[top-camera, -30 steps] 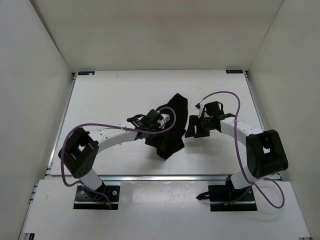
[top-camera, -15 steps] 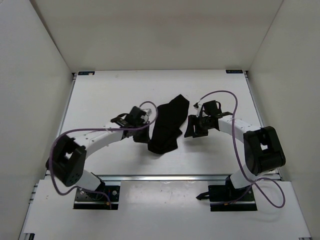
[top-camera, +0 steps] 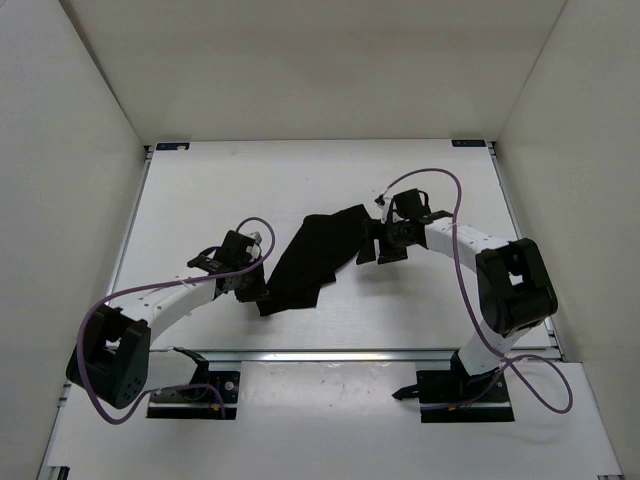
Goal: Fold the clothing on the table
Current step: Flatten the skirt out
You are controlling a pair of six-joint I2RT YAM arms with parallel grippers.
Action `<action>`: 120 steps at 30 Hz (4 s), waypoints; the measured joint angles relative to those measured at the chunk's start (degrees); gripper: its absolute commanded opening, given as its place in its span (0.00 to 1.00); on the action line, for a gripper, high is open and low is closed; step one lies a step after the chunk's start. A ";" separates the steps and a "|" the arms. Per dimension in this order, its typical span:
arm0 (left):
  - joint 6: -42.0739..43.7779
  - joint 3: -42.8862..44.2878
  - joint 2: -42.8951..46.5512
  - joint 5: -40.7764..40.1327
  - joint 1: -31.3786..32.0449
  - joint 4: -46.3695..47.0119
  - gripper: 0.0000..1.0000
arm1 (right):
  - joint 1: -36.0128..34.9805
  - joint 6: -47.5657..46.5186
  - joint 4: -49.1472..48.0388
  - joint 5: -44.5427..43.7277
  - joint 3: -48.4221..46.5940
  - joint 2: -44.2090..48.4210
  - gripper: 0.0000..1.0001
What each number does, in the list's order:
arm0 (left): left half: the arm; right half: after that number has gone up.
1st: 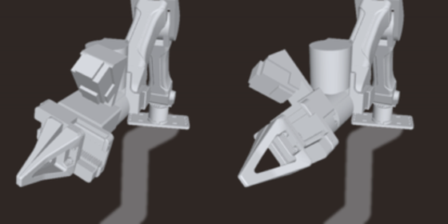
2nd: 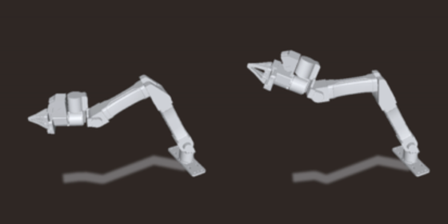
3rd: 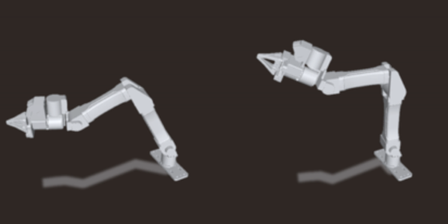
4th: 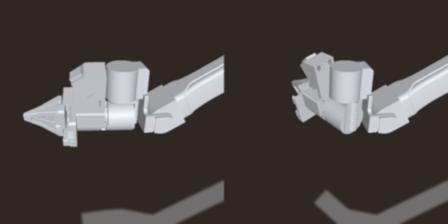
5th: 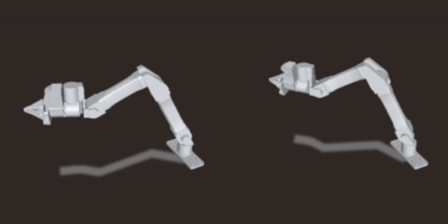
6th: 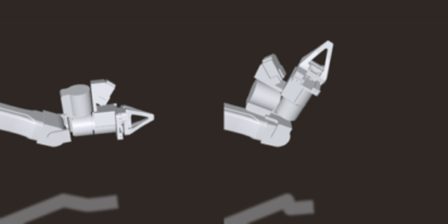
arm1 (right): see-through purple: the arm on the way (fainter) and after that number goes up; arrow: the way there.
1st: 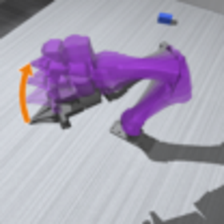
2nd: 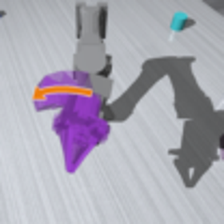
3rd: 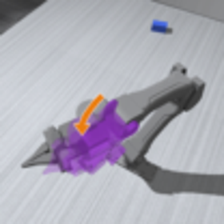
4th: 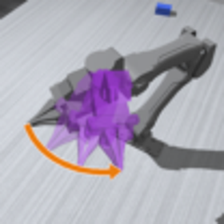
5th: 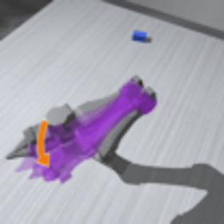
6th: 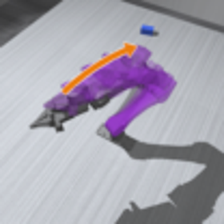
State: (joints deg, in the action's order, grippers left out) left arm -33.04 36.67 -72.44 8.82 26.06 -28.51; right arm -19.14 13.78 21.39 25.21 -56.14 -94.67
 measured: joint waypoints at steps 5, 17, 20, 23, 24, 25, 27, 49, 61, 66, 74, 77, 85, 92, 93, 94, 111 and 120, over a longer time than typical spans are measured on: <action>-0.04 0.00 0.17 1.55 -0.13 0.61 0.00 | -1.27 -0.04 0.42 0.26 -5.79 -3.96 0.67; 0.00 0.00 1.31 3.69 -1.42 1.79 0.00 | -9.01 2.10 0.00 1.38 -3.50 -5.18 0.56; 0.11 0.00 1.79 3.87 -1.75 1.77 0.00 | -9.53 2.73 -0.33 0.81 -3.56 -6.40 0.57; 0.26 0.00 2.21 4.09 -1.81 1.75 0.00 | -10.56 3.06 0.17 0.37 -5.49 -8.26 0.56; 0.31 0.00 2.43 4.11 -1.97 1.73 0.00 | -10.99 3.06 0.17 0.04 -6.69 -9.14 0.56; 0.46 0.00 2.64 4.15 -2.03 1.68 0.00 | -11.37 3.17 0.09 -0.13 -7.82 -10.05 0.56; 0.66 0.00 3.26 4.35 -2.40 1.62 0.00 | -12.00 3.26 -0.22 -0.33 -9.16 -11.10 0.57; 1.75 -1.07 5.77 5.86 -4.24 1.60 0.00 | -17.62 4.22 1.51 -3.52 -12.90 -14.86 0.08; 2.56 -1.16 8.22 6.75 -7.74 1.29 0.02 | -16.39 2.58 9.90 -8.48 -19.54 -16.33 0.00; 2.84 0.37 8.44 7.08 -11.78 1.31 0.06 | -10.23 -1.27 19.30 -10.21 -36.79 -15.43 0.00; 0.87 1.73 8.41 10.51 -13.20 8.98 0.74 | -8.61 -3.91 23.41 -9.79 -59.39 -8.63 0.00; -1.57 1.25 8.41 12.72 -13.18 11.32 0.96 | -9.86 -4.59 23.71 -9.53 -60.50 -7.28 0.00; -18.95 -8.44 8.04 18.86 -9.57 28.46 0.99 | -14.25 -5.07 25.40 -10.21 -61.55 -11.08 0.00; -35.47 -17.11 8.26 19.10 -6.93 44.76 0.99 | -14.14 -5.27 26.36 -10.69 -62.71 -12.15 0.00; -37.73 -18.40 8.28 18.25 -5.73 46.49 0.99 | -13.77 -5.25 26.32 -10.82 -62.95 -12.15 0.00; -39.87 -19.45 8.31 17.46 -4.39 47.74 0.99 | -13.68 -5.27 26.27 -11.02 -63.14 -12.15 0.00; -55.91 -15.61 -8.11 0.02 11.39 62.20 0.87 | -11.06 -5.44 23.56 -16.09 -51.82 -4.96 0.00; -49.83 -5.92 -13.92 -1.05 12.00 59.76 0.88 | 2.97 -3.41 19.30 -17.22 -26.60 9.51 0.00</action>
State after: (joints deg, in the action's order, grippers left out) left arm -82.87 30.74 -86.37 7.77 38.06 31.24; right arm -16.16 10.37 40.69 7.99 -82.74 -85.17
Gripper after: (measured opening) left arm 0.875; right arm 0.009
